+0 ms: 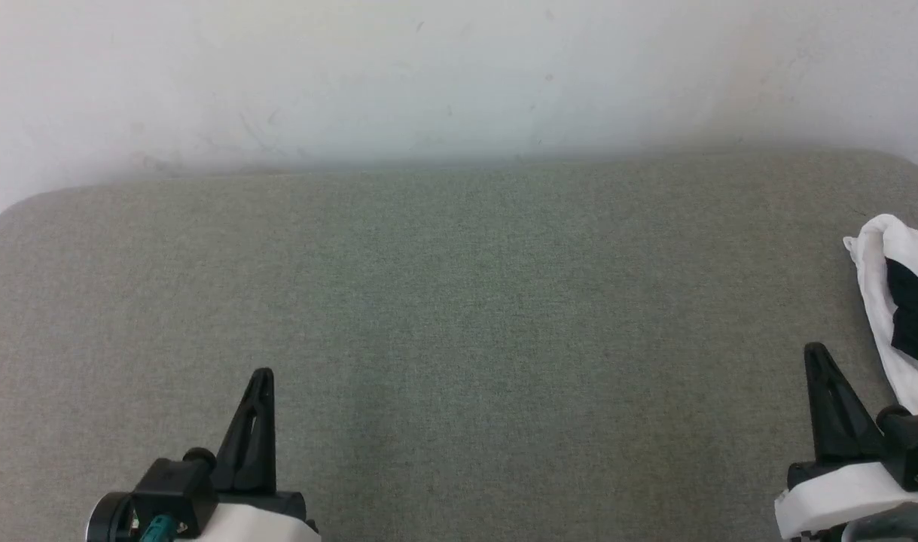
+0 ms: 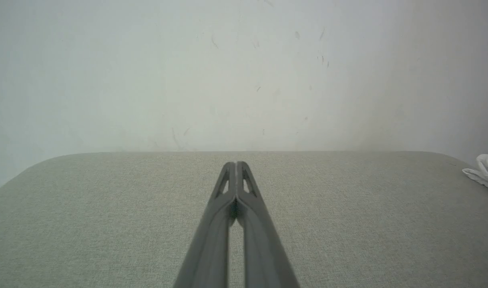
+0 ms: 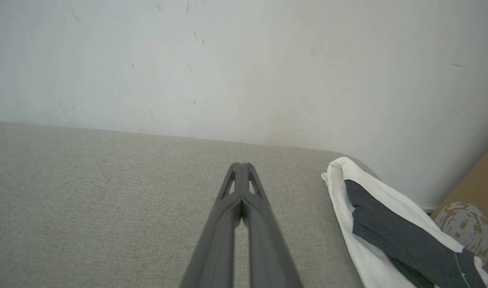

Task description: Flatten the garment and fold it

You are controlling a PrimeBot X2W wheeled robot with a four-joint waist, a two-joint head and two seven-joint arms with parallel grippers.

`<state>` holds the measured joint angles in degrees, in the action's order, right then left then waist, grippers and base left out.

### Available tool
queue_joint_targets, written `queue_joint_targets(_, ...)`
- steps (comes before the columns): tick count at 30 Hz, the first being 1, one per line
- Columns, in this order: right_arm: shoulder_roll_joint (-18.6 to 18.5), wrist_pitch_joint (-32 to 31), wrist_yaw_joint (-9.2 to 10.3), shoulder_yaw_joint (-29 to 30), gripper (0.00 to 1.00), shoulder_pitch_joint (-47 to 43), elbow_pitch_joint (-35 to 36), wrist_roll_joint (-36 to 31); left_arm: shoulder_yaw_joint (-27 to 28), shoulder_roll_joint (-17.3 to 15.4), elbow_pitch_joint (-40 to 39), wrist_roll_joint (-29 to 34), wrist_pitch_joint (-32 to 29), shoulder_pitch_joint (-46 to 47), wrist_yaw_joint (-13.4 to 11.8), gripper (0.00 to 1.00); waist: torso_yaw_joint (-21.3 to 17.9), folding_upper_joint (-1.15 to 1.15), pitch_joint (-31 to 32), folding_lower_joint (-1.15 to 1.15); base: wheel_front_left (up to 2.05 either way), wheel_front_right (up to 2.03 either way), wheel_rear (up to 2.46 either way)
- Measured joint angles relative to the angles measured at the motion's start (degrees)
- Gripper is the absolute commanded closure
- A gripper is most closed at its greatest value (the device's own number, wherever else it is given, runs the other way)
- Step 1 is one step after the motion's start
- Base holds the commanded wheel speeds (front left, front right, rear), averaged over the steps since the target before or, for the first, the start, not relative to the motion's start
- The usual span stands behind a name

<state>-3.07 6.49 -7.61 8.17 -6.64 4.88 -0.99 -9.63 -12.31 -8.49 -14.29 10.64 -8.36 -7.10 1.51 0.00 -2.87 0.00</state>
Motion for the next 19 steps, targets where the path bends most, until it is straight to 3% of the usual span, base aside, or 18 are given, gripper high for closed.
queue_joint_targets(19, 0.0, -1.43, 0.01, -1.65, 1.0, 1.36, -0.93, 0.05, 1.9, 1.9, 1.65, 2.56, -2.14, 1.73, 1.46, 1.0, -0.31, 0.0, 0.6, 0.0, 0.0, 0.0, 0.0)
